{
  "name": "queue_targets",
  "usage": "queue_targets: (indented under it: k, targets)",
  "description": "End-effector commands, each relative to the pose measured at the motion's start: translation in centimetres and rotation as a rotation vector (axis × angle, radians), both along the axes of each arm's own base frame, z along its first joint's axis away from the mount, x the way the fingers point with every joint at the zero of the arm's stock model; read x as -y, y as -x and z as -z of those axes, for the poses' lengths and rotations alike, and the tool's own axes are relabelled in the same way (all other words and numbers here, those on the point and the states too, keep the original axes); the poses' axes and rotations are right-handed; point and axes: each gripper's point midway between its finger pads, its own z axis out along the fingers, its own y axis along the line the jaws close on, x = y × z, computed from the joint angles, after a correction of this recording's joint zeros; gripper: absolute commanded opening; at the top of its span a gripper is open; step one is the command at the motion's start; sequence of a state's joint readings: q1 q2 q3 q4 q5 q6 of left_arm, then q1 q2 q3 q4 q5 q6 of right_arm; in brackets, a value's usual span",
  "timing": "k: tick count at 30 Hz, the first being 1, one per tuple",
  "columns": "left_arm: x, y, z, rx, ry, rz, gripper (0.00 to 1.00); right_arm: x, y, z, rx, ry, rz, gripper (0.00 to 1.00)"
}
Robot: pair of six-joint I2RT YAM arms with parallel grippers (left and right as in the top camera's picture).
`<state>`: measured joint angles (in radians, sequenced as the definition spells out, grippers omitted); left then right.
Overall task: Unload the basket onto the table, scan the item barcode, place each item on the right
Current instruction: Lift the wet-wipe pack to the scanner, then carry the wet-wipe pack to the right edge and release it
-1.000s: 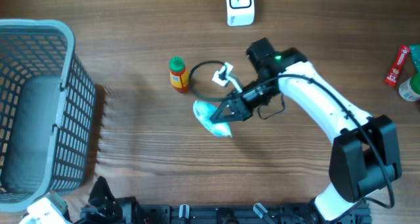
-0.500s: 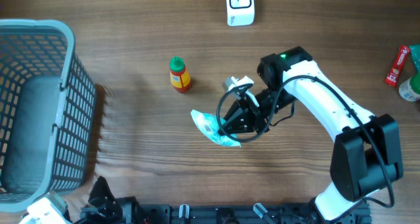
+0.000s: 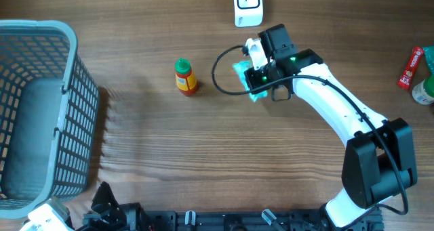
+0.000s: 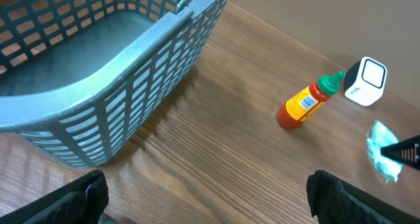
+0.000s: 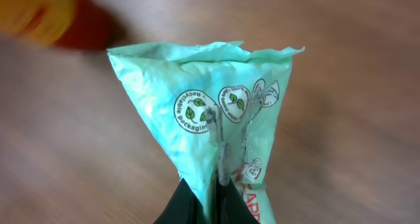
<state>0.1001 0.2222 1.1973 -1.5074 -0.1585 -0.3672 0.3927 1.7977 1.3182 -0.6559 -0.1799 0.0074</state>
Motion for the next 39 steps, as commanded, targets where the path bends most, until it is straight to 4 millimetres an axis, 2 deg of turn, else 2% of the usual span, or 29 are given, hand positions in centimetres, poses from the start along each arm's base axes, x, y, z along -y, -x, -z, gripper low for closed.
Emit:
queue_targets:
  k: [1, 4, 5, 7, 13, 17, 21, 23, 24, 28, 32, 33, 34, 35, 39]
  targets:
    - [0.0, 0.1, -0.1, 0.007, -0.014, 0.002, 1.0, 2.2, -3.4, -1.8, 0.105, 0.051, 0.151, 0.04]
    - [0.0, 0.1, -0.1, 0.007, -0.014, 0.002, 1.0, 3.6, -7.4, -3.1, 0.145, 0.044, 0.207, 0.04]
    - [0.0, 0.1, -0.1, 0.007, -0.014, 0.002, 1.0, 3.9, -9.5, -3.6, 0.168, 0.048, 0.22, 0.04]
    - [0.0, 0.1, -0.1, 0.007, -0.014, 0.002, 1.0, 3.6, -12.5, -3.8, 0.199, 0.076, 0.207, 0.04]
    - [0.0, 0.1, -0.1, 0.007, -0.014, 0.002, 1.0, 3.3, -19.9, -1.9, 0.274, 0.147, 0.258, 0.04]
    - [0.0, 0.1, -0.1, 0.007, -0.014, 0.002, 1.0, 2.8, -22.5, -0.6, 0.339, 0.128, 0.276, 0.04]
    - [0.0, 0.1, -0.1, 0.007, -0.014, 0.002, 1.0, 2.8, -23.1, -1.0, 0.356, 0.096, 0.33, 0.04]
    - [0.0, 0.1, -0.1, 0.007, -0.014, 0.002, 1.0, 4.2, -22.9, -0.8, 0.354, 0.147, 0.395, 0.04]
    - [0.0, 0.1, -0.1, 0.007, -0.014, 0.002, 1.0, 5.6, -22.9, -0.9, 0.363, 0.2, 0.438, 0.04]
    - [0.0, 0.1, -0.1, 0.007, -0.014, 0.002, 1.0, 13.4, -21.7, -1.3, 0.325, 0.365, 0.646, 0.04]
    - [0.0, 0.1, -0.1, 0.007, -0.014, 0.002, 1.0, 25.0, -19.3, -0.1, 0.191, 0.424, 0.871, 0.04]
    - [0.0, 0.1, -0.1, 0.007, -0.014, 0.002, 1.0, 27.1, -18.8, 0.1, 0.172, 0.431, 0.905, 0.04]
    - [0.0, 0.1, -0.1, 0.007, -0.014, 0.002, 1.0, 30.1, -18.1, 0.2, 0.149, 0.442, 0.953, 0.04]
    - [0.0, 0.1, -0.1, 0.007, -0.014, 0.002, 1.0, 33.8, -17.0, 0.4, 0.123, 0.456, 1.011, 0.04]
    - [0.0, 0.1, -0.1, 0.007, -0.014, 0.002, 1.0, 45.0, -12.6, 1.3, 0.049, 0.445, 1.193, 0.04]
